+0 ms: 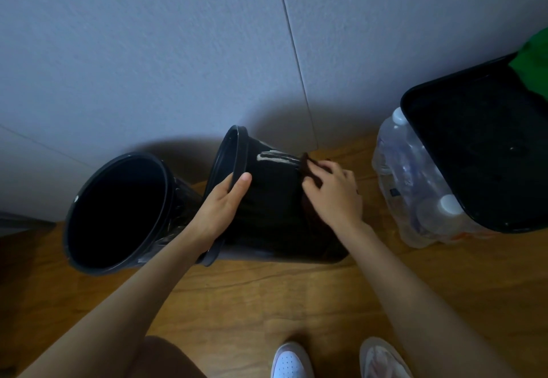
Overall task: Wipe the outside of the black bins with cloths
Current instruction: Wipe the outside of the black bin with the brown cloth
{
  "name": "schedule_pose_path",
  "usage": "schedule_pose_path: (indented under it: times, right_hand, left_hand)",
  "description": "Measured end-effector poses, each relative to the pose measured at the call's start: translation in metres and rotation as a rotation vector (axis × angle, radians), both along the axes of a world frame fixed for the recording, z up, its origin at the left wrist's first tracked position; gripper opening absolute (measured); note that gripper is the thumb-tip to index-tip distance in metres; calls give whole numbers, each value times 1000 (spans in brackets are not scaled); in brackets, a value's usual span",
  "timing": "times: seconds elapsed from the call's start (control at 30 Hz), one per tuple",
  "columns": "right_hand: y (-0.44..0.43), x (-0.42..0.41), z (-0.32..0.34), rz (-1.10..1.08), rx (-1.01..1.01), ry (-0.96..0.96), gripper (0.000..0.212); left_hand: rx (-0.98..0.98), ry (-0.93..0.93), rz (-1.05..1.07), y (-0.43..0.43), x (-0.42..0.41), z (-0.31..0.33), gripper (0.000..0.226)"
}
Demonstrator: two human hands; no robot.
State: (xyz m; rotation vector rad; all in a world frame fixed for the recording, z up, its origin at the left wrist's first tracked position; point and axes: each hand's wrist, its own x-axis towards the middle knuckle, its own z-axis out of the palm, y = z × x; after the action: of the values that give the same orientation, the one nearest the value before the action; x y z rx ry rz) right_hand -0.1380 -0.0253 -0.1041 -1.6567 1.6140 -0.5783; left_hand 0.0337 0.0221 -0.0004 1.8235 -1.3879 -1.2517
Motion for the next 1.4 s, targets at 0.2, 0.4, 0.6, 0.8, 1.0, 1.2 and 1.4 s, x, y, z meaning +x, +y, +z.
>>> schedule_pose_path:
  times: [0.2, 0.4, 0.6, 0.8, 1.0, 1.2, 1.4]
  right_hand:
    - [29, -30, -28, -131, 142, 113, 47]
    - [57, 29, 15, -21, -206, 43, 55]
    - [16, 8, 0, -29, -78, -29, 47]
    - [-2, -53, -50, -182, 345, -88, 44]
    - [43, -42, -55, -203, 257, -79, 53]
    - [68, -14, -41, -137, -63, 153, 56]
    - [33, -32, -62, -254, 93, 101, 51]
  left_hand:
    - [10, 0, 0, -2, -1, -4, 21]
    - [14, 17, -4, -3, -3, -5, 22]
    - [25, 37, 40, -5, -1, -5, 22]
    - [39, 21, 58, -7, 0, -5, 22]
    - [37, 5, 110, -7, 0, -1, 23]
    - [58, 11, 131, -9, 2, -4, 23]
    - [74, 1, 140, -13, 5, -7, 25]
